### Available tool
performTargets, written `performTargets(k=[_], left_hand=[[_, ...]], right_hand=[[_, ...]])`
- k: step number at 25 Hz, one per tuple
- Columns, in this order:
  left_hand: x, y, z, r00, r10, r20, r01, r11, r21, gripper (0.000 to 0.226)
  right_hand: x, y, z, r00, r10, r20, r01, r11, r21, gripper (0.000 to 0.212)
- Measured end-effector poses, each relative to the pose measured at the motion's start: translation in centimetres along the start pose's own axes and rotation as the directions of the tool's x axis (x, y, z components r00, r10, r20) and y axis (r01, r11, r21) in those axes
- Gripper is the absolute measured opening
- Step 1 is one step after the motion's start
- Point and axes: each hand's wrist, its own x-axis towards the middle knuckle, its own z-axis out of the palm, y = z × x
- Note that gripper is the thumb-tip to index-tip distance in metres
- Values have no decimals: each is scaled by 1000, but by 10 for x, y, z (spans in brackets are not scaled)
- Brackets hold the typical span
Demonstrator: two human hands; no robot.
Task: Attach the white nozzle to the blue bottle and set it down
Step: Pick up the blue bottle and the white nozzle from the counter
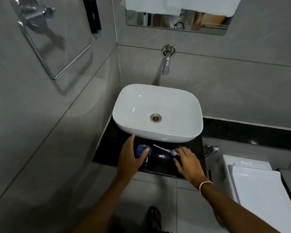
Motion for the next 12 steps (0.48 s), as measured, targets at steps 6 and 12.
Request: performTargets(k=[6, 12], left_hand=[[-13, -17, 33, 937, -347, 40, 348, 916, -198, 79], [-10, -24, 48, 931, -364, -11, 354, 912, -205, 80]], right_hand=[[30, 19, 29, 979, 108, 173, -103, 994, -36, 51], [41, 22, 21, 1000, 21, -9, -19, 993, 119, 26]])
